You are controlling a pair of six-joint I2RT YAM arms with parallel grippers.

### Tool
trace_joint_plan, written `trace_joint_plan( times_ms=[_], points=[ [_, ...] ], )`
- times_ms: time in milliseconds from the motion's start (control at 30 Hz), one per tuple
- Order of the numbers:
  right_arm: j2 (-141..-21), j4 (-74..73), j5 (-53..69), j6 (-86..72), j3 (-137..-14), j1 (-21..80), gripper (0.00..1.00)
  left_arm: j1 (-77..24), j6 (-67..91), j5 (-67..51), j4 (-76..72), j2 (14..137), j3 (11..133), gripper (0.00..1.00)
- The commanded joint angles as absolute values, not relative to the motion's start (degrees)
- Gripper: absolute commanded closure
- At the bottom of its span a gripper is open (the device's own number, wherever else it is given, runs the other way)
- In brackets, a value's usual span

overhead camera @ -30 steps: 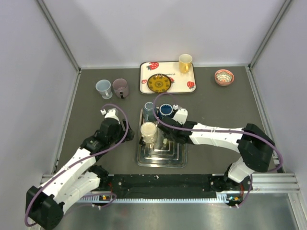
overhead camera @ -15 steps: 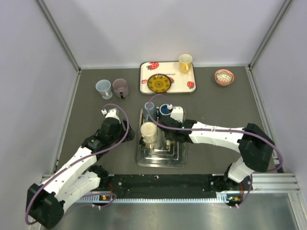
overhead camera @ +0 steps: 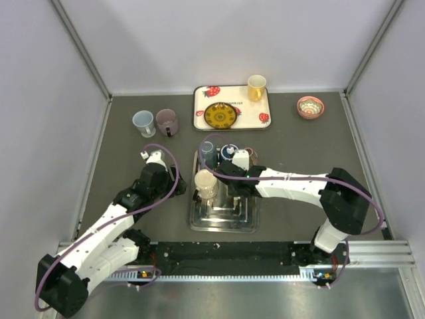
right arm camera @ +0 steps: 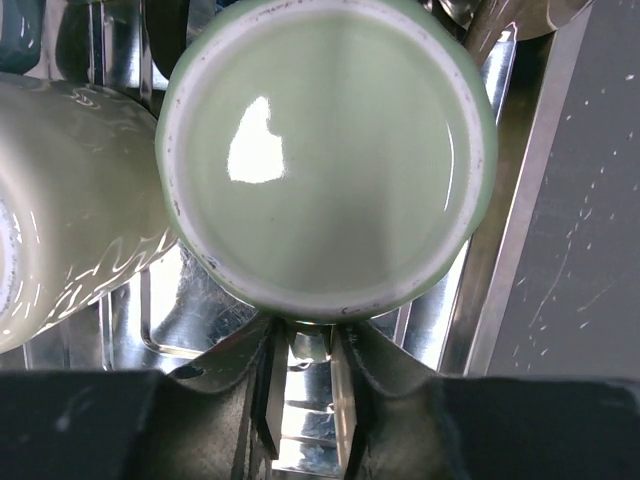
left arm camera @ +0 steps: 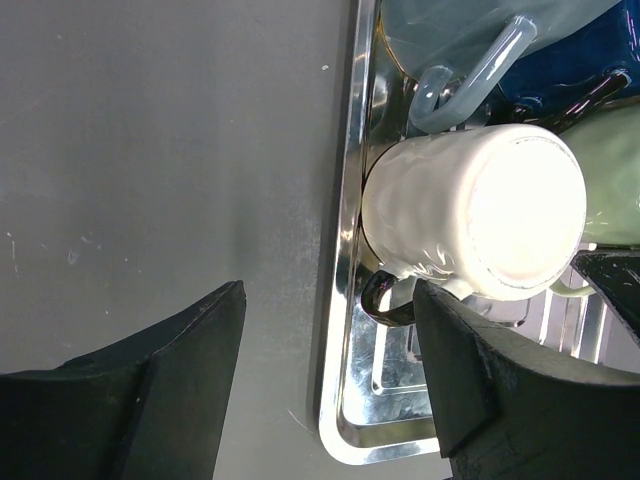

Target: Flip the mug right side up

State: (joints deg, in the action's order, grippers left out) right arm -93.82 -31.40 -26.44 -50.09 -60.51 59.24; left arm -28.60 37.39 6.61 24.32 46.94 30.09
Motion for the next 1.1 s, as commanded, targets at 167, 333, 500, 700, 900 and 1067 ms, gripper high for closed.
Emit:
trace_joint_plan(
  times_ms=[167, 333, 500, 700, 900, 1067],
  points=[
    [-92.4, -31.8, -26.7, -48.3, -61.8, 59.2, 1.00, -28.9, 37.3, 5.5, 22.1, 46.6, 30.0, 0.28],
    [-89.7, -31.9, -27.0, -44.1, -60.1, 59.8, 1.00, -28.9, 37.3, 5.0, 22.0, 46.6, 30.1, 0.28],
    [-85.0, -30.8, -28.3, -41.4, -57.0, 59.9, 1.00, -28.9, 37.5, 4.9, 22.0, 46.1, 30.4, 0.29],
    [-76.2, -31.3, -29.3, -39.2, -54.6, 61.6, 1.00, -28.9, 37.5, 5.2, 21.8, 45.4, 30.8, 0.29],
    [-69.6, -31.0, -28.9, -38.9, -54.9, 65.7, 1.00, -28.9, 38.4, 5.0, 21.8, 44.7, 31.4, 0.29],
    [-59.8, -20.8, -25.9, -38.3, -51.4, 65.8, 1.00, -28.9, 38.8, 5.0, 21.3, 40.5, 32.3, 0.30]
  ],
)
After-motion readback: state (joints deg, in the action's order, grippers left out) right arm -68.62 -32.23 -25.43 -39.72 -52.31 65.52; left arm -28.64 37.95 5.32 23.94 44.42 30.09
